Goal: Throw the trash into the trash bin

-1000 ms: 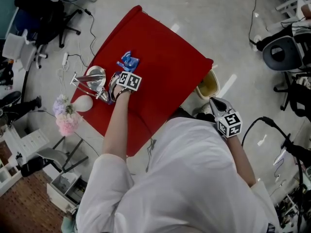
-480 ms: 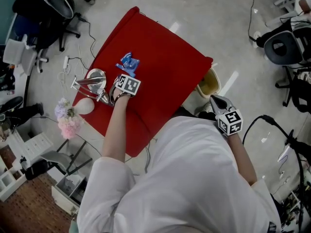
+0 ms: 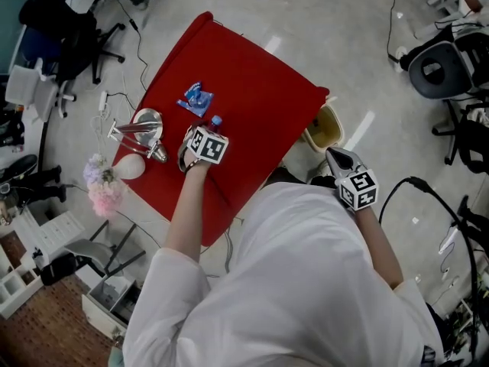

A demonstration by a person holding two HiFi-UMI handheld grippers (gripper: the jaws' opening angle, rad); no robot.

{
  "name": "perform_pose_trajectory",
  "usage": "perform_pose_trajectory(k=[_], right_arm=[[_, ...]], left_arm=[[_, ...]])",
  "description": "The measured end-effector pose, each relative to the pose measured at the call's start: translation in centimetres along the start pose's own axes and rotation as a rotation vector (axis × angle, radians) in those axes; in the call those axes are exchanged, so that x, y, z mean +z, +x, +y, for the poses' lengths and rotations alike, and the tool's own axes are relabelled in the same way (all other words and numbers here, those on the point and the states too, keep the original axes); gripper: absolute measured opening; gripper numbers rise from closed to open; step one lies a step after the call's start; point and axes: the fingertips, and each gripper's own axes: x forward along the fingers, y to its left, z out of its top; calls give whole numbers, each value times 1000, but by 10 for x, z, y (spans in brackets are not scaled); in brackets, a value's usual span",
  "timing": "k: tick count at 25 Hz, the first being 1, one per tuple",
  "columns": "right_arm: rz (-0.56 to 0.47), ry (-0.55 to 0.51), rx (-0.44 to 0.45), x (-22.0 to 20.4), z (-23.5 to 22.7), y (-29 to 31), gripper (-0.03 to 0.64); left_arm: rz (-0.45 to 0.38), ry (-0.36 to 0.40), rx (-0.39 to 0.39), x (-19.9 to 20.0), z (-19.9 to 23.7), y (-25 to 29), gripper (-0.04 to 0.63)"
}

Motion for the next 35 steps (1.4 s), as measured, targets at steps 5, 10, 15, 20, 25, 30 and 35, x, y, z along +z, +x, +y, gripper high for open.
perform_pose_trajectory(k=[5, 10, 15, 20, 25, 30, 35], right_arm=[[-11, 1, 1, -6, -12, -13, 0], [-23, 9, -1, -12, -26, -31, 0], [-37, 15, -8, -18, -40, -44, 0], [-53, 24, -17, -23, -55, -61, 0], [-69, 34, -28, -32, -66, -75, 1], [-85, 52, -49, -36, -77, -87, 0], [-100, 77, -79, -46, -90, -104, 0]], left_arm=[[-58, 22, 31, 17, -22, -14, 156], [-121, 22, 64, 41, -42, -36, 156], [-156, 40, 57, 61, -68, -45, 156], [-198, 63, 51, 90, -100, -58, 156], [-260, 84, 47, 122, -129, -75, 155], [-295, 136, 16, 148, -158, -82, 155], [-340, 188, -17, 172, -189, -94, 155]])
